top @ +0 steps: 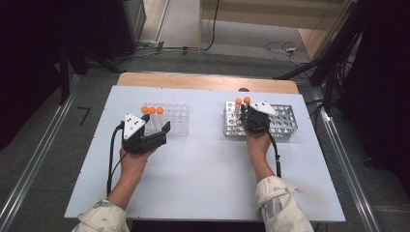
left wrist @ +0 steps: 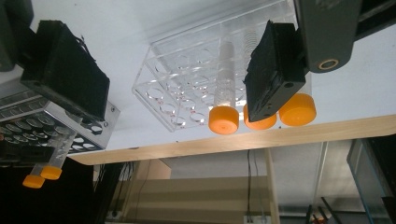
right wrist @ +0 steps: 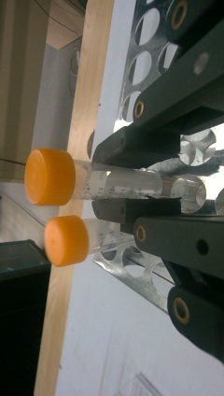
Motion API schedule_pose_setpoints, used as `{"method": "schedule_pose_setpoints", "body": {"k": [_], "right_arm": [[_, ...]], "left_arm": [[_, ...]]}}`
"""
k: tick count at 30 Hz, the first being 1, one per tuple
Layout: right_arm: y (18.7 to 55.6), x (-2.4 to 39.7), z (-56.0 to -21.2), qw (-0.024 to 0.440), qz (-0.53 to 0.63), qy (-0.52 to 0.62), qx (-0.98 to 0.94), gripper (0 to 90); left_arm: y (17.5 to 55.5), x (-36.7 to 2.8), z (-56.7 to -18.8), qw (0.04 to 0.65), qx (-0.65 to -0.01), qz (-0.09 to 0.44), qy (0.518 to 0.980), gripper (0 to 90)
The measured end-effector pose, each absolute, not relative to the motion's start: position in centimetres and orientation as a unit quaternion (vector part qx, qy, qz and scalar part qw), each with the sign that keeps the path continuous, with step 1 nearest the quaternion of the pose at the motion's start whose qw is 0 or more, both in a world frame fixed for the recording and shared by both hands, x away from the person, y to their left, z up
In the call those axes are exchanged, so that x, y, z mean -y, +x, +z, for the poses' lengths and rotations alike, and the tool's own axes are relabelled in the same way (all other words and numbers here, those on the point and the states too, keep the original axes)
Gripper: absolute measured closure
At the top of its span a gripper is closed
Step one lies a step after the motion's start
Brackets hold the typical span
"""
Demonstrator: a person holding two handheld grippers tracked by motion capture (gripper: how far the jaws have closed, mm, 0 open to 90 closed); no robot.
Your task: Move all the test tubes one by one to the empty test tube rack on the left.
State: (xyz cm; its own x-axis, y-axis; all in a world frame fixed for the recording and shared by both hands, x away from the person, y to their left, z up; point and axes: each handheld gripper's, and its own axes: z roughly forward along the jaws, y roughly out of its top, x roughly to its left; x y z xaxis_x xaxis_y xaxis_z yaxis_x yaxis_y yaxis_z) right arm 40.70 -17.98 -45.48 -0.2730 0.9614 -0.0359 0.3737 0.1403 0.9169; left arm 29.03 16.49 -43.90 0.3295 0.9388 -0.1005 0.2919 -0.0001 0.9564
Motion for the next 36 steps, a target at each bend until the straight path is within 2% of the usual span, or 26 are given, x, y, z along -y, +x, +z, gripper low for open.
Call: {"method": "schedule_pose_setpoints", "body": {"k": [17, 25, 36], "right_arm": [[39.2, 18.8, -41.6, 0.360, 0.469, 0.476, -0.651, 71.8], [37.4, 18.5, -40.8, 0.340, 0.491, 0.452, -0.663, 71.9], [35.8, 15.2, -41.2, 0.303, 0.508, 0.412, -0.693, 72.1]], "left_arm": [[29.1, -16.5, -43.9, 0.514, -0.487, 0.315, 0.632, 22.2], [29.2, -16.0, -43.8, 0.516, -0.482, 0.315, 0.634, 22.3], [29.4, -15.4, -43.5, 0.514, -0.476, 0.314, 0.641, 22.8]]}}
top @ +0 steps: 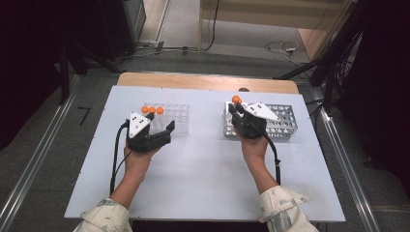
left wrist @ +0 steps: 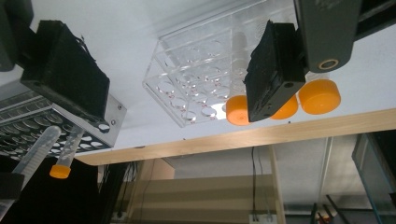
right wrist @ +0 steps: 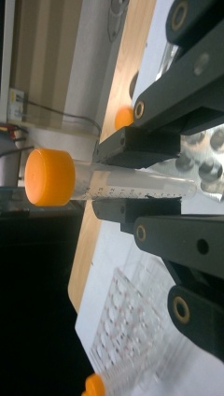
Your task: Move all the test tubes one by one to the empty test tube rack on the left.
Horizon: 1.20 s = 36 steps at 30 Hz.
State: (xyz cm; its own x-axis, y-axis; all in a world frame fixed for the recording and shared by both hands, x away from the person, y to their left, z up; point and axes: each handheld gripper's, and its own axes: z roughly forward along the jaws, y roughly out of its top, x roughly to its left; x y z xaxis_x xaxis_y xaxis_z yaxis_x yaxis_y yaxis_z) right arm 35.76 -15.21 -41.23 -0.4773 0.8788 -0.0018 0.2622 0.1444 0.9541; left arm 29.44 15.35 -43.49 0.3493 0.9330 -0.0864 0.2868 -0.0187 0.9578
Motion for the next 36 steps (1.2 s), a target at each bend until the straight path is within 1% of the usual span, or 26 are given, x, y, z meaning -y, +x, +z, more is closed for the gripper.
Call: {"method": "schedule_pose_setpoints", "body": {"k": [17, 23, 34, 36], "right_arm": [[34.4, 10.2, -43.3, 0.257, 0.500, 0.367, -0.741, 72.1], [33.9, 8.5, -43.9, 0.242, 0.498, 0.350, -0.756, 72.1], [33.1, 5.9, -44.5, 0.214, 0.492, 0.317, -0.782, 71.9], [32.9, 5.5, -44.5, 0.209, 0.492, 0.310, -0.786, 71.9]], "left_arm": [[29.8, -13.2, -42.3, 0.529, -0.451, 0.306, 0.650, 27.6], [29.8, -12.7, -42.2, 0.534, -0.439, 0.298, 0.658, 32.9], [30.0, -11.6, -42.5, 0.538, -0.423, 0.283, 0.672, 40.1], [30.0, -11.5, -42.6, 0.540, -0.419, 0.278, 0.675, 42.9]]}}
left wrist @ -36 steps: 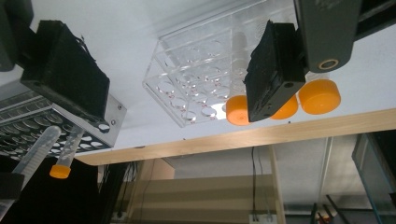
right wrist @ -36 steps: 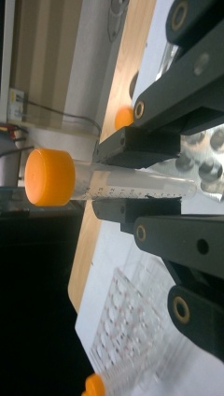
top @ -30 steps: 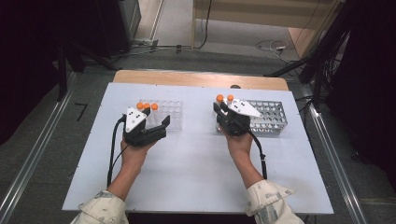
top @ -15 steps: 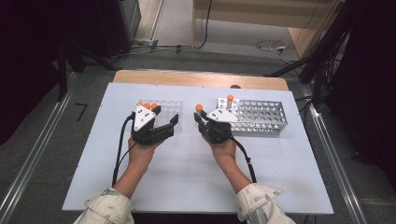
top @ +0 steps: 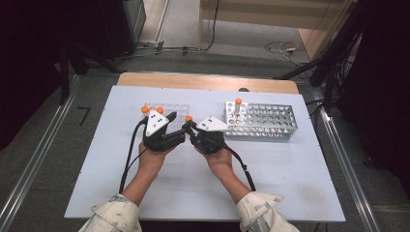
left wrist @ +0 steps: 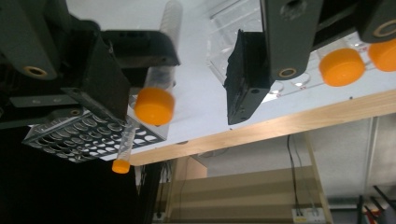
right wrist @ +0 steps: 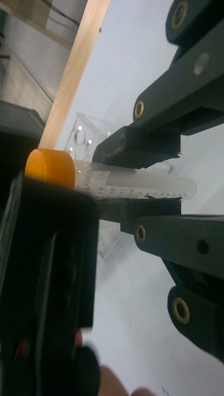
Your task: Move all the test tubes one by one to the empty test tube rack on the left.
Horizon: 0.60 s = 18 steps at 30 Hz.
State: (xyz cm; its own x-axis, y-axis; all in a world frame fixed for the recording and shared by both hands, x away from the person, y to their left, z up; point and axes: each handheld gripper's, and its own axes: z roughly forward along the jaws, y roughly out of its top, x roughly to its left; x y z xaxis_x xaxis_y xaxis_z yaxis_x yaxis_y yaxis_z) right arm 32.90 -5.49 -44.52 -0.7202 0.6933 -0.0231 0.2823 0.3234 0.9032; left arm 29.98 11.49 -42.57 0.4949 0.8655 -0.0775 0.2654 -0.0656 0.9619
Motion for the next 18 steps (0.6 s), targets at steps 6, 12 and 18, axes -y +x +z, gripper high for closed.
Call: {"method": "schedule_pose_setpoints", "body": {"k": [6, 12, 18], "right_arm": [[32.62, 4.78, -44.49, 0.195, 0.495, 0.303, -0.791, 71.9], [32.53, 4.69, -44.37, 0.186, 0.499, 0.302, -0.790, 71.9], [32.47, 4.76, -44.26, 0.184, 0.500, 0.303, -0.790, 71.9]], "left_arm": [[29.88, -11.19, -42.65, 0.543, -0.412, 0.276, 0.678, 51.5], [29.81, -11.08, -42.72, 0.542, -0.411, 0.277, 0.679, 60.0], [29.87, -11.23, -42.70, 0.543, -0.416, 0.283, 0.672, 69.5]]}}
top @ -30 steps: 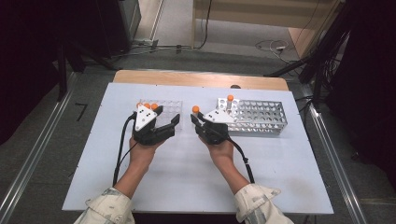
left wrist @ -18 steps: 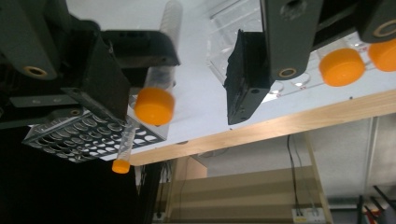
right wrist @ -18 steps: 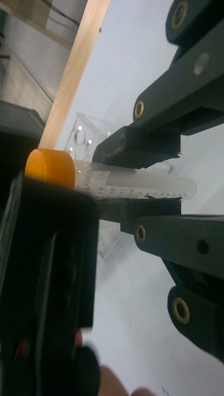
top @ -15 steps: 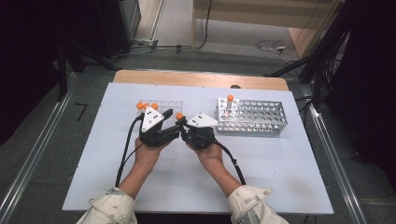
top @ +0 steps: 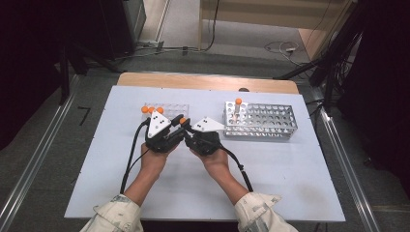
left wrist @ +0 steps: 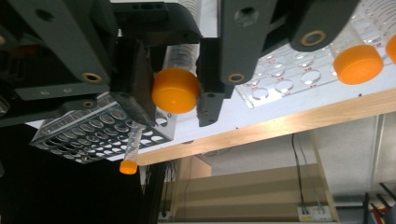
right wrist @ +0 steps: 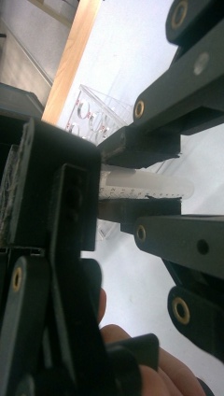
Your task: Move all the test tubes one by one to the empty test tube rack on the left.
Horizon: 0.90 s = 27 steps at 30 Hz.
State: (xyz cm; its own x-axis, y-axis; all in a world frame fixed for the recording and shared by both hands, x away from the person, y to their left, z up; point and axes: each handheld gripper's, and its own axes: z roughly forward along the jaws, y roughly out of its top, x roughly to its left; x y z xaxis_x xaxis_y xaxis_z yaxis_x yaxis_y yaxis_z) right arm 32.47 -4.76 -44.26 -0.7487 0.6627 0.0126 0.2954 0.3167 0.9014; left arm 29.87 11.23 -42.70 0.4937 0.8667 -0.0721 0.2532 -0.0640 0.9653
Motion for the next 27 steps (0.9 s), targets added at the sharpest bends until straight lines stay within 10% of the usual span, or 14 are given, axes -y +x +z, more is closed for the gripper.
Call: {"method": "schedule_pose_setpoints", "body": {"k": [5, 13, 27], "right_arm": [[32.5, 4.8, -44.2, 0.184, 0.503, 0.302, -0.789, 71.1], [33.3, 5.6, -44.4, 0.180, 0.483, 0.321, -0.794, 29.7], [33.6, 6.1, -44.7, 0.179, 0.471, 0.335, -0.796, 22.3]], "left_arm": [[29.9, -11.3, -42.6, 0.547, -0.418, 0.282, 0.669, 70.2], [30.3, -12.2, -41.4, 0.551, -0.425, 0.288, 0.657, 70.2], [31.8, -14.4, -39.8, 0.551, -0.448, 0.315, 0.630, 70.2]]}}
